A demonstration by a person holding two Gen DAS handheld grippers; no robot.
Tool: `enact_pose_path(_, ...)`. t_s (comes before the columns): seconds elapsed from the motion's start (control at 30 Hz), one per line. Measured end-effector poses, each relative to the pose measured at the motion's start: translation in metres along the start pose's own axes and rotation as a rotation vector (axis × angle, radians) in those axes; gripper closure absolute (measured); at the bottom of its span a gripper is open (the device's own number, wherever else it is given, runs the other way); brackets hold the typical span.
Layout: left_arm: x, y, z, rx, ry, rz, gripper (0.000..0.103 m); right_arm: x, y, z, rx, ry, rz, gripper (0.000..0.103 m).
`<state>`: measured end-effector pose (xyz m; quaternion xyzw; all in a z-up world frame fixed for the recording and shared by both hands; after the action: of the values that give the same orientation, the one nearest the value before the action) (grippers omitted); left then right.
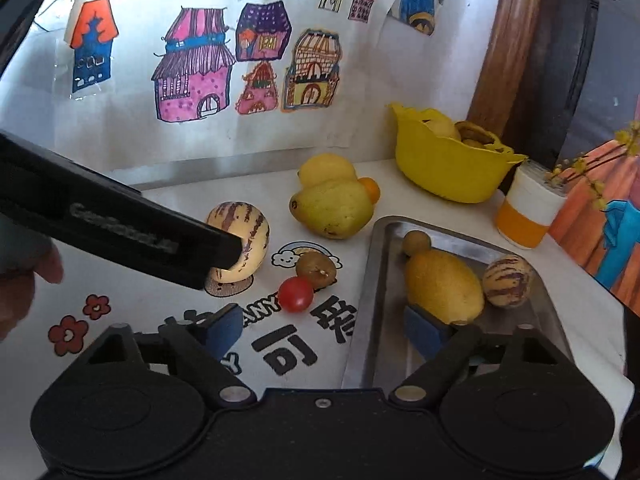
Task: Organize fruits
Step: 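Grasp the red cherry tomato with the right tool while the left tool grasps the second pepino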
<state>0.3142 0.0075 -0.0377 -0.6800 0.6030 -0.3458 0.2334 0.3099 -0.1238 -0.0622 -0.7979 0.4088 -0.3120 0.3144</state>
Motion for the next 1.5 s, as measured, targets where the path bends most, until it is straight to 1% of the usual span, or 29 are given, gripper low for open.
enact_pose_path(0.1, 0.005, -0.003, 0.014, -0.015, 0.009, -0.005, 0.001, -0.003, -0.001, 0.009, -0.009, -0.014, -0.01, 0.032)
enact_pose_path(0.13, 0.007, -0.004, 0.018, -0.02, 0.015, -0.008, 0.001, -0.004, -0.001, 0.011, -0.012, -0.018, -0.011, 0.033)
enact_pose_path(0.2, 0.009, -0.004, 0.025, -0.026, 0.02, -0.012, 0.001, -0.005, -0.002, 0.014, -0.011, -0.031, -0.008, 0.042)
enact_pose_path(0.3, 0.011, -0.004, 0.031, -0.029, 0.027, -0.015, 0.001, -0.007, -0.004, 0.02, -0.013, -0.045, -0.008, 0.05)
enact_pose_path(0.33, 0.011, -0.004, 0.033, -0.028, 0.032, -0.019, 0.001, -0.008, -0.005, 0.022, -0.015, -0.047, -0.011, 0.051)
enact_pose_path(0.4, 0.011, -0.005, 0.035, -0.03, 0.038, -0.028, 0.003, -0.01, -0.005, 0.026, -0.018, -0.053, -0.012, 0.056)
enact_pose_path(0.47, 0.011, -0.005, 0.037, -0.038, 0.048, -0.036, 0.009, -0.011, -0.005, 0.029, -0.021, -0.061, -0.012, 0.057)
enact_pose_path(0.6, 0.01, -0.004, 0.04, -0.052, 0.061, -0.046, 0.017, -0.011, -0.006, 0.032, -0.02, -0.072, 0.0, 0.058)
enact_pose_path(0.63, 0.01, -0.004, 0.04, -0.056, 0.063, -0.047, 0.02, -0.01, -0.006, 0.033, -0.019, -0.075, 0.005, 0.058)
enact_pose_path(0.7, 0.01, -0.004, 0.042, -0.065, 0.07, -0.053, 0.023, -0.01, -0.007, 0.033, -0.019, -0.084, 0.012, 0.062)
enact_pose_path(0.83, 0.009, -0.002, 0.044, -0.08, 0.078, -0.064, 0.034, -0.011, -0.007, 0.034, -0.018, -0.103, 0.03, 0.067)
enact_pose_path(0.9, 0.009, -0.003, 0.045, -0.081, 0.083, -0.067, 0.037, -0.011, -0.007, 0.034, -0.019, -0.114, 0.046, 0.072)
enact_pose_path(1.03, 0.011, -0.003, 0.045, -0.091, 0.098, -0.074, 0.048, -0.011, -0.006, 0.034, -0.016, -0.125, 0.063, 0.076)
enact_pose_path(1.1, 0.01, -0.002, 0.045, -0.09, 0.096, -0.072, 0.048, -0.01, -0.005, 0.033, -0.013, -0.123, 0.069, 0.079)
enact_pose_path(1.37, 0.011, 0.0, 0.04, -0.091, 0.086, -0.076, 0.048, -0.008, -0.001, 0.028, -0.001, -0.122, 0.093, 0.079)
enact_pose_path(1.5, 0.012, 0.001, 0.033, -0.078, 0.08, -0.08, 0.048, -0.005, 0.0, 0.018, 0.018, -0.118, 0.117, 0.079)
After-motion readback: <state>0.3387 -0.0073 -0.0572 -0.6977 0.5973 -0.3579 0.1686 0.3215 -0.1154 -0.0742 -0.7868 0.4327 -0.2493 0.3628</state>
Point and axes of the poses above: each gripper's, at about its wrist camera, not at the fingertips, and z roughly the way its jaws point, x to its right, y to its underside, the point moved 8 cm from there along z, roughly the way its jaws point, and after that the axes turned 6 degrees about -z, right-handed, at the moved point
